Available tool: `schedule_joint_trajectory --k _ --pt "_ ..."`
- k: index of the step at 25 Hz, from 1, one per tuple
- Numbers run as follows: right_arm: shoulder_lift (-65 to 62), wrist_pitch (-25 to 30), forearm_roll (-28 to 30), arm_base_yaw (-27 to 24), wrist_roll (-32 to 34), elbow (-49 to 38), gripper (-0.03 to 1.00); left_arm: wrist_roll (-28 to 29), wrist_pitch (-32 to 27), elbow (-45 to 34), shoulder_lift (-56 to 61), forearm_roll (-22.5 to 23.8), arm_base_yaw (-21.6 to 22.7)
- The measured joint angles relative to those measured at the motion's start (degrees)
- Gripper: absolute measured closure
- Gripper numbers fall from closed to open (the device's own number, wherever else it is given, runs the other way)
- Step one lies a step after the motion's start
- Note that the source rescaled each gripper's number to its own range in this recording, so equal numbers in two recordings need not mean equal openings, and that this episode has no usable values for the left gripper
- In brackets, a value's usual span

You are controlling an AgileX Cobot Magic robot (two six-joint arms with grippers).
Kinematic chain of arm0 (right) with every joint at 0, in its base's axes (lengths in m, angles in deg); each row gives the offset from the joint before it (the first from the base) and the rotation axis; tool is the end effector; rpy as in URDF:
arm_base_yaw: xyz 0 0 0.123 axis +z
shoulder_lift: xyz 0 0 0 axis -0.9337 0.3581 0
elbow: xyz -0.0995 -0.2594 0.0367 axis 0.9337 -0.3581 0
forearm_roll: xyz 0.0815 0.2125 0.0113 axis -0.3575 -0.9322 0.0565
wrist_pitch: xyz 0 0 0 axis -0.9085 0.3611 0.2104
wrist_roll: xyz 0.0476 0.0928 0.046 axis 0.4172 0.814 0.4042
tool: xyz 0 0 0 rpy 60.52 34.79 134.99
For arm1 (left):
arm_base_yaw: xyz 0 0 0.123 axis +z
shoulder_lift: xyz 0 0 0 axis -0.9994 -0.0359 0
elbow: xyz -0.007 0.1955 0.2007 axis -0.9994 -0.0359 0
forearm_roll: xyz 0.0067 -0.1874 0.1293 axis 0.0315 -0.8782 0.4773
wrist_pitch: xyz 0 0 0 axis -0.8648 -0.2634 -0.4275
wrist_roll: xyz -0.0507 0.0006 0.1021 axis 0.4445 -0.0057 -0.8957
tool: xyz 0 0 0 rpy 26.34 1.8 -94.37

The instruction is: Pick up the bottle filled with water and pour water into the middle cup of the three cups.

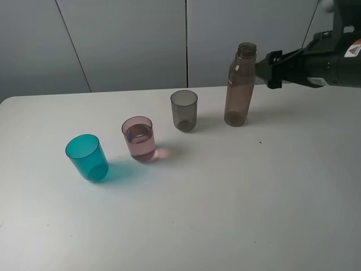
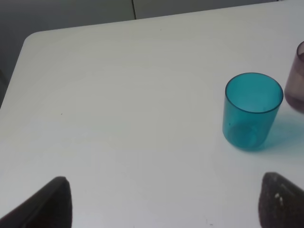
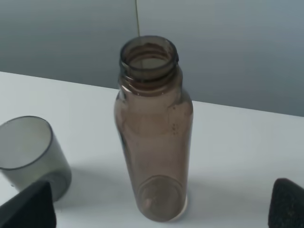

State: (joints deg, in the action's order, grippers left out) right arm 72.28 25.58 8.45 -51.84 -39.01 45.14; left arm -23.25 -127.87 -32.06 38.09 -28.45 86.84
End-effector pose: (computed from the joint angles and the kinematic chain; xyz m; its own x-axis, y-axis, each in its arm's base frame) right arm 0.2470 0.0760 0.2511 -0.4658 -0.0926 -0.8800 -0.2708 0.9617 0.0421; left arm -0.0037 0.0012 0.2560 -0.4592 0.0712 -0.8855 0.0390 0.9974 0.0600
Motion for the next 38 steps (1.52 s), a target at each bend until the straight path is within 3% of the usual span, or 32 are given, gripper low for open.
schedule_joint_trajectory --k 10,19,29,38 --pt "-30.94 39.73 0.00 0.00 -0.04 5.97 0.04 0.00 0.00 0.00 0.00 0.00 0.00" --pt "-50.77 65.91 0.63 0.00 -0.17 5.97 0.04 0.00 0.00 0.00 0.00 0.00 0.00" --pt "-70.05 69.93 3.13 0.00 -0.27 0.18 0.04 0.00 0.00 0.00 0.00 0.11 0.00" --pt "-71.75 68.49 3.13 0.00 0.17 -3.67 0.04 0.00 0.00 0.00 0.00 0.11 0.00"
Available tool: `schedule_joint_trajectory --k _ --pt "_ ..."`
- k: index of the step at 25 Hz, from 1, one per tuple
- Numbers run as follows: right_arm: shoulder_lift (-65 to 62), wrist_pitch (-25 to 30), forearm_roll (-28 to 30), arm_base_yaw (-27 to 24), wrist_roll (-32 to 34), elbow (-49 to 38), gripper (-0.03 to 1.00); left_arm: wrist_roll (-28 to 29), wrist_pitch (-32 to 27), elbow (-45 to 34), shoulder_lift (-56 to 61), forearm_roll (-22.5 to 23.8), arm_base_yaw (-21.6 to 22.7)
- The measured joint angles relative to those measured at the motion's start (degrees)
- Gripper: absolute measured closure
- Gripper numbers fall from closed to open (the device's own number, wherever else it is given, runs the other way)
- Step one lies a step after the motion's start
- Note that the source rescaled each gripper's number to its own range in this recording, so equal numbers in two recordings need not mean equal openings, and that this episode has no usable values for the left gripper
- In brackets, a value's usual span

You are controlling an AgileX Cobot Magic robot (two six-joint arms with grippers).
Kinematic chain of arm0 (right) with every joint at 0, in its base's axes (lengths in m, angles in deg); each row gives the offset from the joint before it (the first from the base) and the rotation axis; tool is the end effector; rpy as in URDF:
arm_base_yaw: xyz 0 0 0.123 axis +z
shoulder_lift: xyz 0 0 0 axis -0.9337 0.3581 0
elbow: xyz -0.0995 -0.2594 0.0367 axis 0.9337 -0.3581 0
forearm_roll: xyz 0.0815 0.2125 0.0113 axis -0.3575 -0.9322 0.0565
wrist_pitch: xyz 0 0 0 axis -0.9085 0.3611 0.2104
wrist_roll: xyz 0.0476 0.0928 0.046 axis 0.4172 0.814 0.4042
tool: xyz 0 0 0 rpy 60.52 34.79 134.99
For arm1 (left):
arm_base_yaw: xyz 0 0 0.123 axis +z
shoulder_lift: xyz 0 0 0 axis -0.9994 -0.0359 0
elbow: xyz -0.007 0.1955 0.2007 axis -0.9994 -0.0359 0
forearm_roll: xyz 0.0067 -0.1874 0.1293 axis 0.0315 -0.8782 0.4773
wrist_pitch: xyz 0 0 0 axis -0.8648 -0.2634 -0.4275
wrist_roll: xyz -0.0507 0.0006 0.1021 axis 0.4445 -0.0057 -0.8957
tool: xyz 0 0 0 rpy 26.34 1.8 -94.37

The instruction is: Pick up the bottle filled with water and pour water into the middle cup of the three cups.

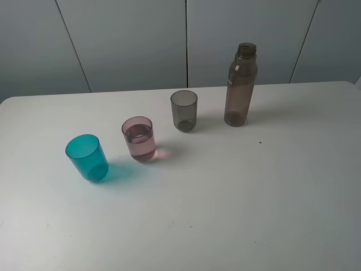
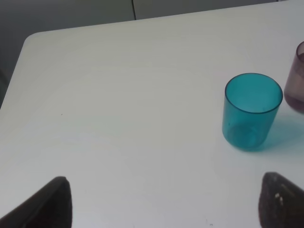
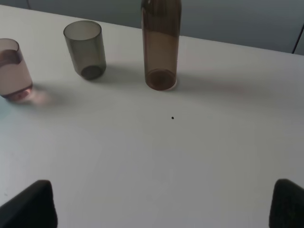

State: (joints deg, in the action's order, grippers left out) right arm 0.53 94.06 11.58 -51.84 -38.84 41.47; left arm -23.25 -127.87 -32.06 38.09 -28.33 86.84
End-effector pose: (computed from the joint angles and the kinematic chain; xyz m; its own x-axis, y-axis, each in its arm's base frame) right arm -0.0127 -0.0028 0.2653 -0.4551 -0.1498 -0.8778 -0.3071 0.9517 -0.0032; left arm -0.0037 0.0014 0.2560 -0.4593 0.0722 -0.8854 0.0378 0.9974 0.0617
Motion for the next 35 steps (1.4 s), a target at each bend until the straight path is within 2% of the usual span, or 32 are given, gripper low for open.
schedule_joint_trajectory --k 7,17,20,27,35 --pt "0.00 -3.21 -0.01 0.00 1.94 -3.50 0.05 0.00 0.00 0.00 0.00 0.00 0.00" --pt "-0.22 -3.49 1.87 -0.13 5.23 -3.50 0.05 0.00 0.00 0.00 0.00 0.00 0.00" --pt "-0.22 -3.49 2.85 -3.11 5.78 -3.50 0.05 0.00 0.00 0.00 0.00 0.00 0.00" --pt "-0.22 -3.49 2.85 -16.52 6.01 -3.50 0.05 0.00 0.00 0.00 0.00 0.00 0.00" --pt "-0.22 -3.49 2.85 -16.22 4.86 -3.50 0.05 0.00 0.00 0.00 0.00 0.00 0.00"
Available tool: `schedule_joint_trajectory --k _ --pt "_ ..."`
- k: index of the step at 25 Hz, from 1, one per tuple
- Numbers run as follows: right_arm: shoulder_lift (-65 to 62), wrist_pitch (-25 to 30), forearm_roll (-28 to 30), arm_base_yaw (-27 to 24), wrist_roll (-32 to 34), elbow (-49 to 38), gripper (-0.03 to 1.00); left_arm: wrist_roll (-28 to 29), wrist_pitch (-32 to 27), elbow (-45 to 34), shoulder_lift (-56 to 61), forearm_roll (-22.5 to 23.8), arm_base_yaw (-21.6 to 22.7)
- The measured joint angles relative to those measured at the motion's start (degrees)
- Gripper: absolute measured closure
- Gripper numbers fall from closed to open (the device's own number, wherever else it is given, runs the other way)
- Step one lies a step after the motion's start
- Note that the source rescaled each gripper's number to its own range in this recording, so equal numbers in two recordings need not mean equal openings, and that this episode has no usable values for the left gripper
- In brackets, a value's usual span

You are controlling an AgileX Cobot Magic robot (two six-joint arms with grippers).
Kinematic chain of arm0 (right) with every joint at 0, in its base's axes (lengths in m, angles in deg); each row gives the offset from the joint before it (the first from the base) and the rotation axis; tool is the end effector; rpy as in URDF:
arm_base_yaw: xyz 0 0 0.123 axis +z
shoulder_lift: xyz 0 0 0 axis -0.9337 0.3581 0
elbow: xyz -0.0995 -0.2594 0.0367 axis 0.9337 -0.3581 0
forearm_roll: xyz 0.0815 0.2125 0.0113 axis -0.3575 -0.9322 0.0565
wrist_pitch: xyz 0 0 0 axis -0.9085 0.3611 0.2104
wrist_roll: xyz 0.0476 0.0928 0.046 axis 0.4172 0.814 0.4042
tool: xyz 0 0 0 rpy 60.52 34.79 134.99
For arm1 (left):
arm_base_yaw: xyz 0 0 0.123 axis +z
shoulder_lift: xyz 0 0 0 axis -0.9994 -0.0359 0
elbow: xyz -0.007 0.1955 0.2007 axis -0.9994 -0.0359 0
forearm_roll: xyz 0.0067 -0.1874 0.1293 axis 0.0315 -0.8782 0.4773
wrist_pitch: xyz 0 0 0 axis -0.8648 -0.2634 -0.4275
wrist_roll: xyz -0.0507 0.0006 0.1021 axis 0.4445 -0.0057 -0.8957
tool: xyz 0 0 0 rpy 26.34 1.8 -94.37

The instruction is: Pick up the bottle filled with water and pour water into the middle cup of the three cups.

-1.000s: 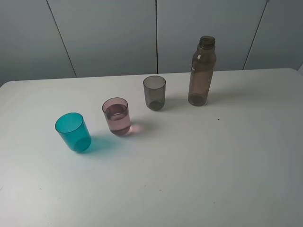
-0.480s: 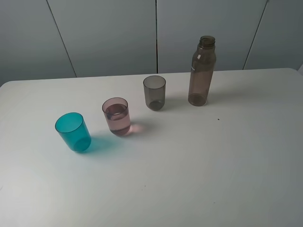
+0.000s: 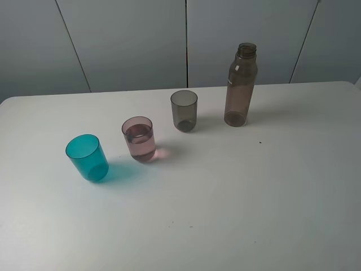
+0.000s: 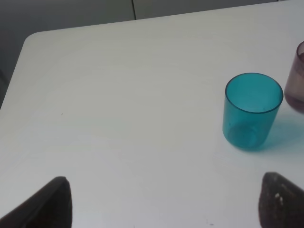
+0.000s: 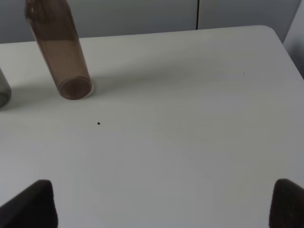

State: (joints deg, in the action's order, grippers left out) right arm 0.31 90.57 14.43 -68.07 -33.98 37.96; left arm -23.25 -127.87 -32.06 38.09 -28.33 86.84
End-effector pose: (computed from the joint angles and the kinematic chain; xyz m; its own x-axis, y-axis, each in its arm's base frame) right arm -0.0041 -0.0041 0.2549 -0.4742 0.0460 -0.8792 0.0400 0.9987 0.0307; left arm -0.0037 0.0014 0.2560 -0.4593 0.0722 -0.8854 0.0378 0.9974 0.0617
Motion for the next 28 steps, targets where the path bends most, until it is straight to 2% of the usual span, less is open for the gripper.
schedule_joint_trajectory --k 6,11,28 --pt "0.00 0.00 -1.74 0.13 -4.14 0.00 0.05 0.00 0.00 0.00 0.00 0.00 0.00" --pt "0.00 0.00 -1.84 0.13 -4.94 0.00 0.05 0.00 0.00 0.00 0.00 0.00 0.00" --pt "0.00 0.00 -1.63 0.13 -3.72 0.00 0.05 0.00 0.00 0.00 0.00 0.00 0.00"
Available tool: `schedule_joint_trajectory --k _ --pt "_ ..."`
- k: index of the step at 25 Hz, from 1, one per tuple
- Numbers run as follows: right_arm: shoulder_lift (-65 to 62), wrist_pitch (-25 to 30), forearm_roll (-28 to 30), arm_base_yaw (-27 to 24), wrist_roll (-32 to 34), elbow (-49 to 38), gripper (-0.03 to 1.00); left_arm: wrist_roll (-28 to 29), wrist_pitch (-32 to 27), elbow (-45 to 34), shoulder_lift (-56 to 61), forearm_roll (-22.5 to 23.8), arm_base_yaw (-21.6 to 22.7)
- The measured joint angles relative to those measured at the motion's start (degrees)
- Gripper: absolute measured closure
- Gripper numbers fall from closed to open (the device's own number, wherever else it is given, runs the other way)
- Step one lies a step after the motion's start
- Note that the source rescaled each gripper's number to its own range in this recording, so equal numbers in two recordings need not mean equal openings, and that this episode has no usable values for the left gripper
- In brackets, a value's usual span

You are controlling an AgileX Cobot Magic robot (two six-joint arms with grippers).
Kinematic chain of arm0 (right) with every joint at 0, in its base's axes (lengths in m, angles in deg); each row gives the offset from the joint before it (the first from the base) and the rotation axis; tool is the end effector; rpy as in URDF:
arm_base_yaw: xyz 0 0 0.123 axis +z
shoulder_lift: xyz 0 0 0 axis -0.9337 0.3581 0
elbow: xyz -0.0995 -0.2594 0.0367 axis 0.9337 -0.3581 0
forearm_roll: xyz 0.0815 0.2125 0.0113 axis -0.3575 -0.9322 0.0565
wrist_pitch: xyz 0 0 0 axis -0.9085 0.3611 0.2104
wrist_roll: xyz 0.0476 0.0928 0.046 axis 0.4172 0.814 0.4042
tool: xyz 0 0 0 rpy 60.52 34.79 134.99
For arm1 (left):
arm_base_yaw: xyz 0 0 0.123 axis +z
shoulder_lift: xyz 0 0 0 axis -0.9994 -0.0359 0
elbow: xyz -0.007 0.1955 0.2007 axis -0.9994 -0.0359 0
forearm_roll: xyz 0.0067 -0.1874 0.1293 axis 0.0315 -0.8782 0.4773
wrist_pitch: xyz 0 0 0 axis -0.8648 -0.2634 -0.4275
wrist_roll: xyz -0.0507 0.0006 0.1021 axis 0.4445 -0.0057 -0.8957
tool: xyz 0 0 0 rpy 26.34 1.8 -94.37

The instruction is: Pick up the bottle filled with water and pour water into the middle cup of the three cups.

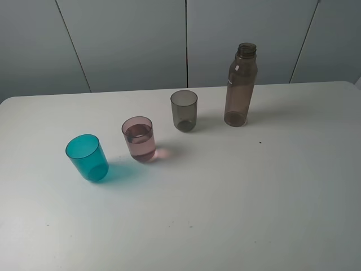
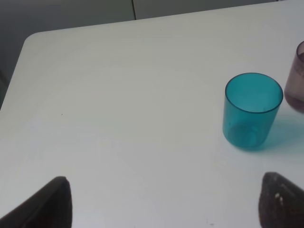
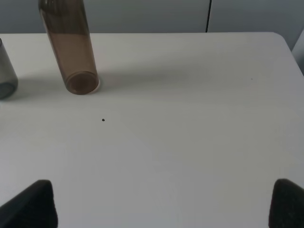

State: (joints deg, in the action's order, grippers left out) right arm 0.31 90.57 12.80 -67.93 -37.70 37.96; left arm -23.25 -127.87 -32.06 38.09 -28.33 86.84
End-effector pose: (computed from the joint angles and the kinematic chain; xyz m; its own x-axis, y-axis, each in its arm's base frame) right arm -0.0041 -0.0012 0.2549 -0.4760 -0.0070 -0.8794 -0.0093 1.0000 -0.0029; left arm -0.0037 0.0014 0.2560 -0.4593 0.0722 -0.8854 0.0378 0.9974 0.0617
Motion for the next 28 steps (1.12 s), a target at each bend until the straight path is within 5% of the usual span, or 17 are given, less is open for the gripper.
schedule_joint_trajectory --k 28 --pt "0.00 0.00 0.00 0.00 0.21 0.00 0.05 0.00 0.00 0.00 0.00 0.00 0.00"
